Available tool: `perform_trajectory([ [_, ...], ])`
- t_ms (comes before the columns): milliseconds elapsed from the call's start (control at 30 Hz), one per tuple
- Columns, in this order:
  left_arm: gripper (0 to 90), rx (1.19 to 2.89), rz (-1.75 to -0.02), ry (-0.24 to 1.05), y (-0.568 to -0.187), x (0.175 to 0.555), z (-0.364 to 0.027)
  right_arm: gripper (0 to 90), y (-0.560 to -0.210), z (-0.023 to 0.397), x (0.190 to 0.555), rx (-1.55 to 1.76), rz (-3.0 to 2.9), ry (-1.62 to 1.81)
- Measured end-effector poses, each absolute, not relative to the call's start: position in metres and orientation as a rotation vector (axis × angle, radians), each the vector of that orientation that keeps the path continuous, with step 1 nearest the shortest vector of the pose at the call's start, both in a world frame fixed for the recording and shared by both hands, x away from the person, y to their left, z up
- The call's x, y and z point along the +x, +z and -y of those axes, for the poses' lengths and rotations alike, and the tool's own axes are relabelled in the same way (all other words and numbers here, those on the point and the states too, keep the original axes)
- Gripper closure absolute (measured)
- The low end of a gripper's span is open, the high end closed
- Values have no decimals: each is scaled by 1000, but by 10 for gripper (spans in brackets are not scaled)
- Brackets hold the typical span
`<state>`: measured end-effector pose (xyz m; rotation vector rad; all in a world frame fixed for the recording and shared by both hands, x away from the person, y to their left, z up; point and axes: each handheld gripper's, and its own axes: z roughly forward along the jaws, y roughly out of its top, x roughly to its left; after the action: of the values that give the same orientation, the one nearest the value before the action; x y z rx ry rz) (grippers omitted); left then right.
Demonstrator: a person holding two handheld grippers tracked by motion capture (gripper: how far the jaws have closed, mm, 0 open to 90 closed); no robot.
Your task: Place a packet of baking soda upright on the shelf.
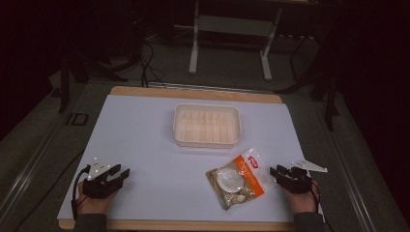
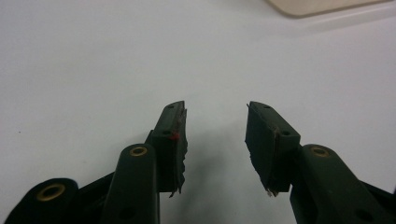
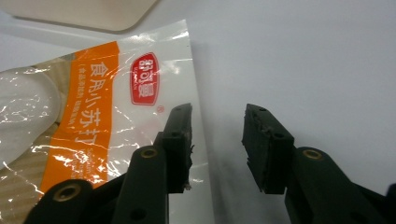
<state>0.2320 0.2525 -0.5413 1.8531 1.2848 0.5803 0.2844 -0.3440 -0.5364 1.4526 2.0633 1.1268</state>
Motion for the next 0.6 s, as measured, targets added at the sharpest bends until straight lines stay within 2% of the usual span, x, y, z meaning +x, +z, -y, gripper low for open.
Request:
perform_trajectory([
  [467,560,1872,-1243,599,-543,238,-247,524,-533,340,282,1422,-2101,1155],
  [600,554,1862,-1245,604,-543,238,-248,461,-531,338,286,1390,-2129,1176],
])
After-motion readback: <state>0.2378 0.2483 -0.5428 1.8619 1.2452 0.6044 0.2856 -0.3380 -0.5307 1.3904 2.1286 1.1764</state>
